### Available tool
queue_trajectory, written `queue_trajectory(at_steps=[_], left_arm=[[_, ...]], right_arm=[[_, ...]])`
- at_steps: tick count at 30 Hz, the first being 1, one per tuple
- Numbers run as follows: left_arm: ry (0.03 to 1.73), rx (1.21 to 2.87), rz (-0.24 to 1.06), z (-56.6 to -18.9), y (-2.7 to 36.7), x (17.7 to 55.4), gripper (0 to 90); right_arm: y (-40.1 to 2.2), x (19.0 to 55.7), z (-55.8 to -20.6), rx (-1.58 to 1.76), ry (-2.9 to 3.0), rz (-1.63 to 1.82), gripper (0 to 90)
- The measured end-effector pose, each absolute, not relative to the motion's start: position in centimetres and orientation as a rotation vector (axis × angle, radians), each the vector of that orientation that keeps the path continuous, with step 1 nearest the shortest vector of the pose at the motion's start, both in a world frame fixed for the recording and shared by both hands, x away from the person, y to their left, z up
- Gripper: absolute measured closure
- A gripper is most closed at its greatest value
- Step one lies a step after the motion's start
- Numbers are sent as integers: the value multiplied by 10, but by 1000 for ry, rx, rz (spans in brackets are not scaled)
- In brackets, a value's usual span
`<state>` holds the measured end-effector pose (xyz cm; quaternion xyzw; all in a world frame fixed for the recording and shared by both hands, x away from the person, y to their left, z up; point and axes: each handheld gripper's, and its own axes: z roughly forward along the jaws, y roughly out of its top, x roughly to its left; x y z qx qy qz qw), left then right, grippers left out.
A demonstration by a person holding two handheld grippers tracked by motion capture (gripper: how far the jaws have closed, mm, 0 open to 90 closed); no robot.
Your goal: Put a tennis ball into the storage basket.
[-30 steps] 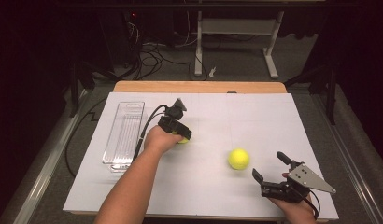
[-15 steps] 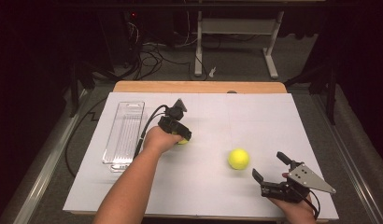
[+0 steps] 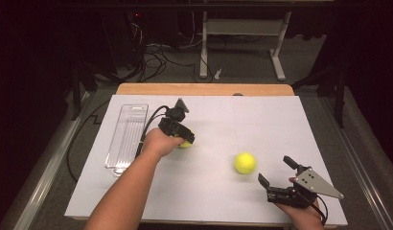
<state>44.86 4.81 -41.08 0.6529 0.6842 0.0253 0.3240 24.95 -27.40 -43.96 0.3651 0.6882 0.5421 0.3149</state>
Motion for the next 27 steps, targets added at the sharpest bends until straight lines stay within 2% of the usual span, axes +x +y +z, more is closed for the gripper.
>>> queue_trajectory(at_steps=[11,27], left_arm=[[1752,1749,41,-390,51,425,268],[1736,1760,18,-379,61,405,268]], right_arm=[[-274,250,-439,953,1815,1426,4],[-272,248,-438,949,1811,1426,4]])
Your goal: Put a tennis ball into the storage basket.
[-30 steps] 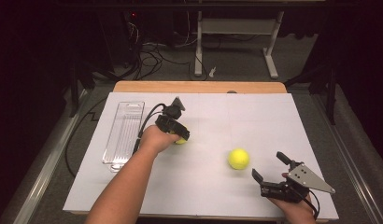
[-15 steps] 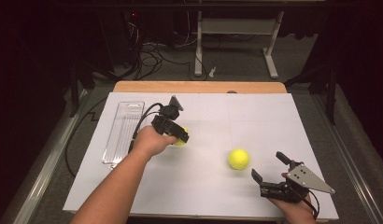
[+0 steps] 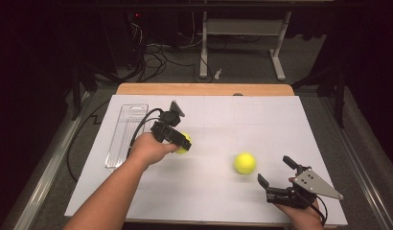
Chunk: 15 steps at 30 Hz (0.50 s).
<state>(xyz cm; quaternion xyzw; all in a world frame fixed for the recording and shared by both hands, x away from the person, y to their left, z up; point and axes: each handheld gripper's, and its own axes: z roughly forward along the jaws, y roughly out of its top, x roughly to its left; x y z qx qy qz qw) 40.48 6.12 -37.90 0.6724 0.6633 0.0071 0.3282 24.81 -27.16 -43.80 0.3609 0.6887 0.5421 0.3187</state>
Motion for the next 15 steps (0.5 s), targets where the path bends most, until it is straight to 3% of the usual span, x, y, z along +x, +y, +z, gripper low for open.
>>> queue_trajectory(at_steps=[15], left_arm=[[1729,1818,-11,-381,67,389,267]], right_arm=[[-271,249,-439,947,1819,1422,4]])
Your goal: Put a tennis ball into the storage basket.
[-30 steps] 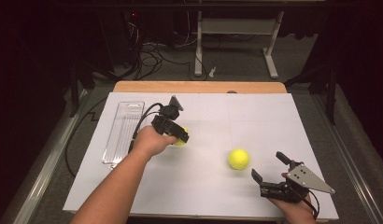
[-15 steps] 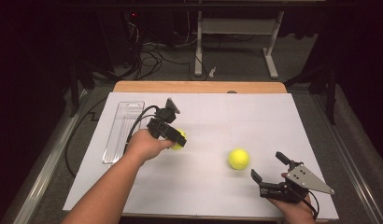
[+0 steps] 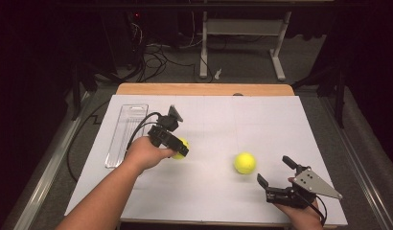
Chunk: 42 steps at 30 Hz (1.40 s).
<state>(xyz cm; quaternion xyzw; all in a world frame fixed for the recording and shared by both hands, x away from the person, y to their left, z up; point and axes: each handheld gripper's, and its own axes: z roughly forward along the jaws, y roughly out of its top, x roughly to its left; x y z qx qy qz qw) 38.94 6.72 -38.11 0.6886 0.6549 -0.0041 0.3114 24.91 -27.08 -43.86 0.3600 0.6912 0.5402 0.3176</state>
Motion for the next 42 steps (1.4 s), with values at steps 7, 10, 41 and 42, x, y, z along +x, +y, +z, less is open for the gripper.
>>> queue_trajectory(at_steps=[7,10,41,42], left_arm=[[1768,1807,-42,-386,75,386,267],[1764,1818,-37,-387,77,384,267],[1784,1816,-1,-365,99,379,268],[1786,1817,-2,-363,100,379,268]], right_arm=[[-270,250,-439,947,1825,1423,4],[-269,250,-440,943,1828,1422,4],[-266,248,-436,953,1775,1384,4],[-267,248,-436,953,1774,1382,4]])
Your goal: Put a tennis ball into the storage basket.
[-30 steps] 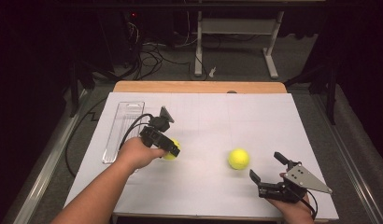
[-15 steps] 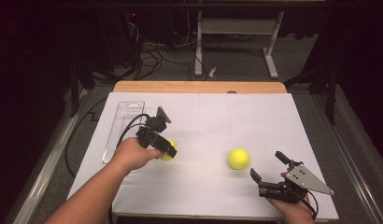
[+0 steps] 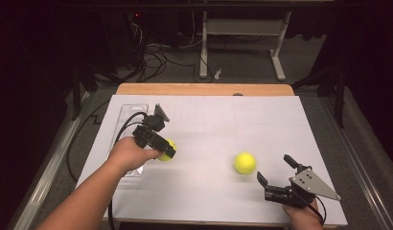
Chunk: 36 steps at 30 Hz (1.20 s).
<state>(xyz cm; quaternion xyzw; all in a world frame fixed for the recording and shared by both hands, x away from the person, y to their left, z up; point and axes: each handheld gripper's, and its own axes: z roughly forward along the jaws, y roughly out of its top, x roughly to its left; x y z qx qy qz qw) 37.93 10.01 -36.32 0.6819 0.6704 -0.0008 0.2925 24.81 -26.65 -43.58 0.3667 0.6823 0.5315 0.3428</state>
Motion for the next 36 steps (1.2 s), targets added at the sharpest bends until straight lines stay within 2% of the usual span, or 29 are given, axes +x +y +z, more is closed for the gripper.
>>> queue_trajectory(at_steps=[36], left_arm=[[1931,1736,80,-339,169,392,269]], right_arm=[[-268,249,-438,970,1760,1374,4]])
